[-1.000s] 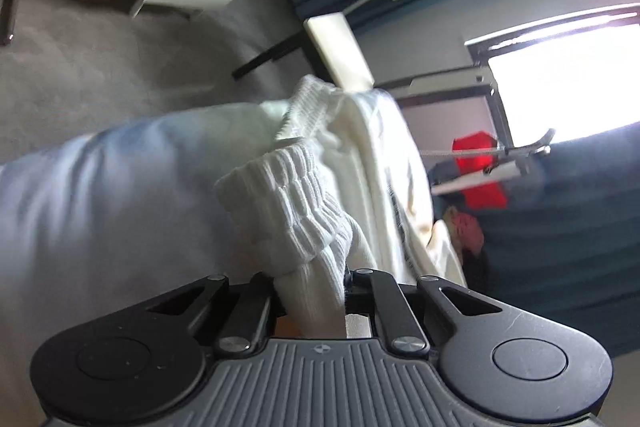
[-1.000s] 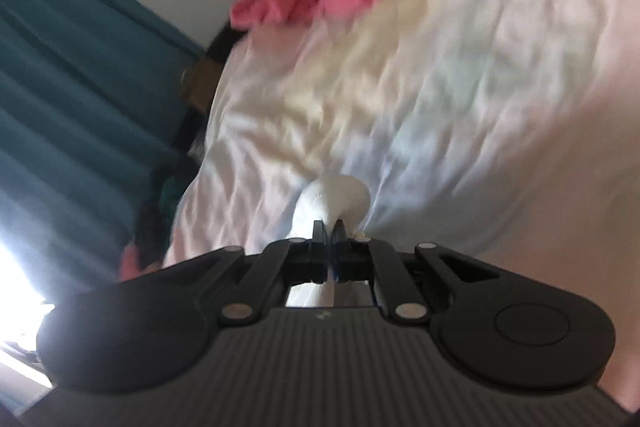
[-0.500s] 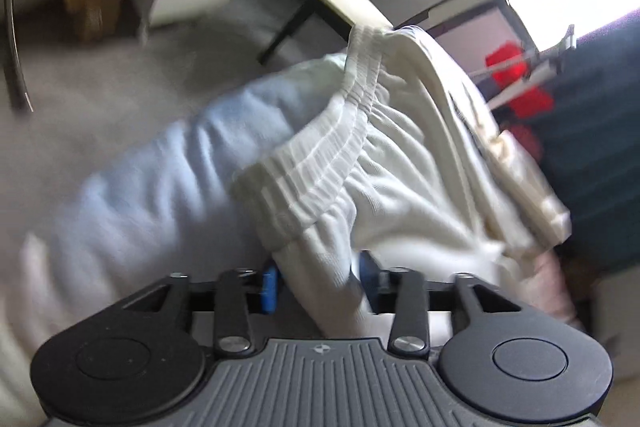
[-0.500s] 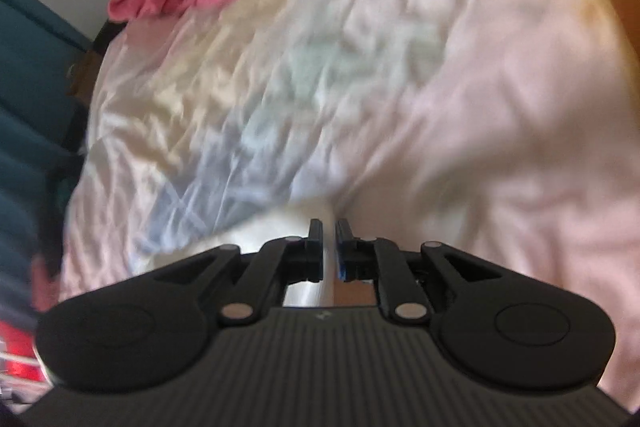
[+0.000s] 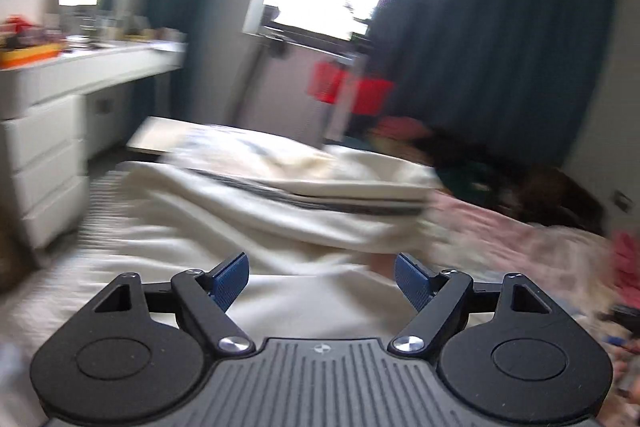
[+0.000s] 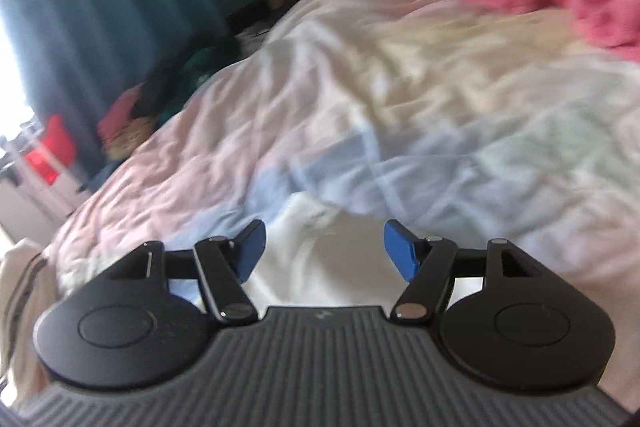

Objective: Fold clothes

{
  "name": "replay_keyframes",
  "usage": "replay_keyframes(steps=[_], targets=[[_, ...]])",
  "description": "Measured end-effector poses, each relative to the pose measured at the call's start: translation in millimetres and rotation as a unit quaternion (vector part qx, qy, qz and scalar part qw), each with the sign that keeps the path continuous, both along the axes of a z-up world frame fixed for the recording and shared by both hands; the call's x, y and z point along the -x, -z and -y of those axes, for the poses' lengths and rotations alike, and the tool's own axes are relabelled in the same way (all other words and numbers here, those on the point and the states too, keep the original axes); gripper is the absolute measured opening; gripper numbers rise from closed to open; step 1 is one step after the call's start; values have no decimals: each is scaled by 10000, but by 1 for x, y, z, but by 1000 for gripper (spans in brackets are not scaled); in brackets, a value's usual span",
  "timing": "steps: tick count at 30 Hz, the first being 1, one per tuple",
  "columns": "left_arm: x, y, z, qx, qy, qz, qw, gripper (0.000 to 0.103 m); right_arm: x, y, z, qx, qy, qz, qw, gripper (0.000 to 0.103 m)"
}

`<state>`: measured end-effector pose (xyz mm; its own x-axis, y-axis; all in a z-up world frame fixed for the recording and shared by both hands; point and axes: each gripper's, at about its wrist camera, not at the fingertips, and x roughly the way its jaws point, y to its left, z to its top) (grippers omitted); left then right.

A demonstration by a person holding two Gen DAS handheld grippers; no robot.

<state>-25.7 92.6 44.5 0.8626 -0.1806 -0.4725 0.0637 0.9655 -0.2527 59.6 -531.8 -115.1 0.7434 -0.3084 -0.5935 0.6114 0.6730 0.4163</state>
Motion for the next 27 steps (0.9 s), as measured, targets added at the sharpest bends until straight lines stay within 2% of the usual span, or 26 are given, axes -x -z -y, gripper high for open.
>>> replay_keyframes(steps=[3,7,9,13,18,20,22,24,27], targets=[[-30,20,57,-17,435,-185,9989,82,-19,5,-8,299,-211,-68,9993,67],[-56,72,104,-66,534,-559,9970,82,-33,15,-7,454,-203,-241,9985,67],[-66,97,117,-149,425,-706,9965,80,-37,15,-1,577,-1,-199,9981,68],[-71,120,134,-672,477,-543,9951,81,-40,19,12,339,185,-56,9992,68],[-89,140,141,-745,580,-563,9939,82,-60,42,9,455,-104,-510,9976,68],[-96,145,140,-790,527,-585,9938,82,-65,48,3,663,-266,-625,9955,55],[-100,148,136,-778,443,-680,9937,82,-67,46,0,797,-333,-645,9942,20],[-103,148,128,-708,336,-797,9937,82,-64,39,2,837,-103,-516,9951,16],[-103,143,114,-558,147,-814,9950,82,-55,33,12,779,378,-309,9958,15]])
